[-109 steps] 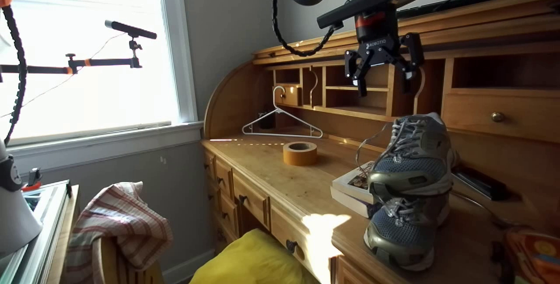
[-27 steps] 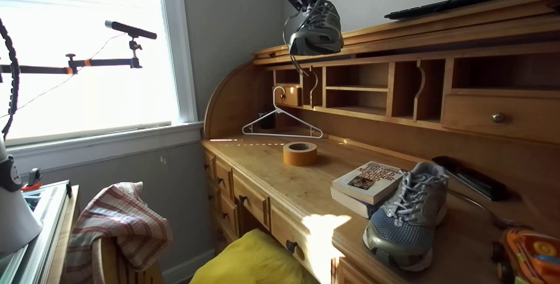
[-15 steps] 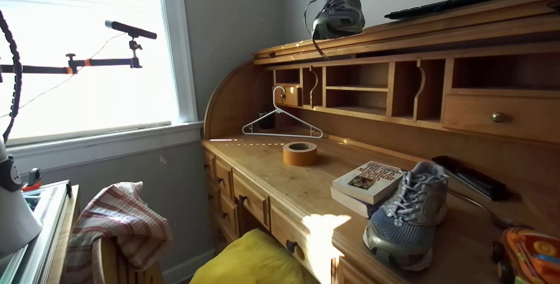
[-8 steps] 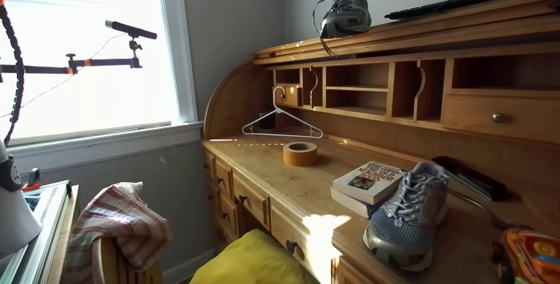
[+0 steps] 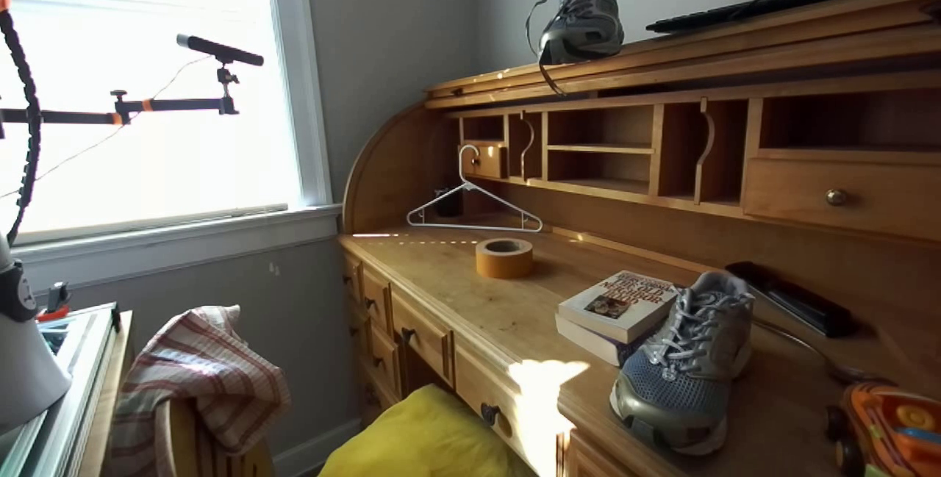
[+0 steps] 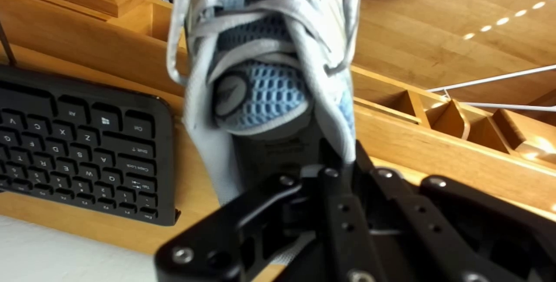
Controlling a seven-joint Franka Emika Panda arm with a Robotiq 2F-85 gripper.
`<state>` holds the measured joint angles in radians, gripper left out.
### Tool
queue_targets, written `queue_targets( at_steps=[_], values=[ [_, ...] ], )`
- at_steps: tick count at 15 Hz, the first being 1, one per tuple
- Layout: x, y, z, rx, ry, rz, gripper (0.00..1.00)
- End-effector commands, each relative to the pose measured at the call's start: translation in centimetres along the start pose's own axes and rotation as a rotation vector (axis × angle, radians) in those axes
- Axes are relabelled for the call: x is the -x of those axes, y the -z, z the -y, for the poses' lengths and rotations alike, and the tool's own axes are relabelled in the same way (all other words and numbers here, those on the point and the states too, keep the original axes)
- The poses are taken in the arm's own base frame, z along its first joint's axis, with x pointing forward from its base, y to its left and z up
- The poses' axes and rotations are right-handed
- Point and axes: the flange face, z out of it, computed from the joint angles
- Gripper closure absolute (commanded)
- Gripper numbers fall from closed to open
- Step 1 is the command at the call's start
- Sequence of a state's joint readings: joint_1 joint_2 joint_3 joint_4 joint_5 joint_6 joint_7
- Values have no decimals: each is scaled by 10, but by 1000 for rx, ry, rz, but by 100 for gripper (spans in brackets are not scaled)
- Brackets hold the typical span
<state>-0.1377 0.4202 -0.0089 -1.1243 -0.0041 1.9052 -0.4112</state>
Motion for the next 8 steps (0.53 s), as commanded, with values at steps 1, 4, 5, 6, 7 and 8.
queue_targets(
  at_steps=[1,4,5,6,7,8],
  values=[
    [-6,3,-3,12,-5,-15,98],
    [-10,5,-4,19,3,-17,98],
    [-12,6,-4,21,7,-20,98],
    [-15,7,-2,26,15,-25,98],
    [-17,8,0,23,32,-27,98],
    [-19,8,3,20,47,-29,98]
  ],
)
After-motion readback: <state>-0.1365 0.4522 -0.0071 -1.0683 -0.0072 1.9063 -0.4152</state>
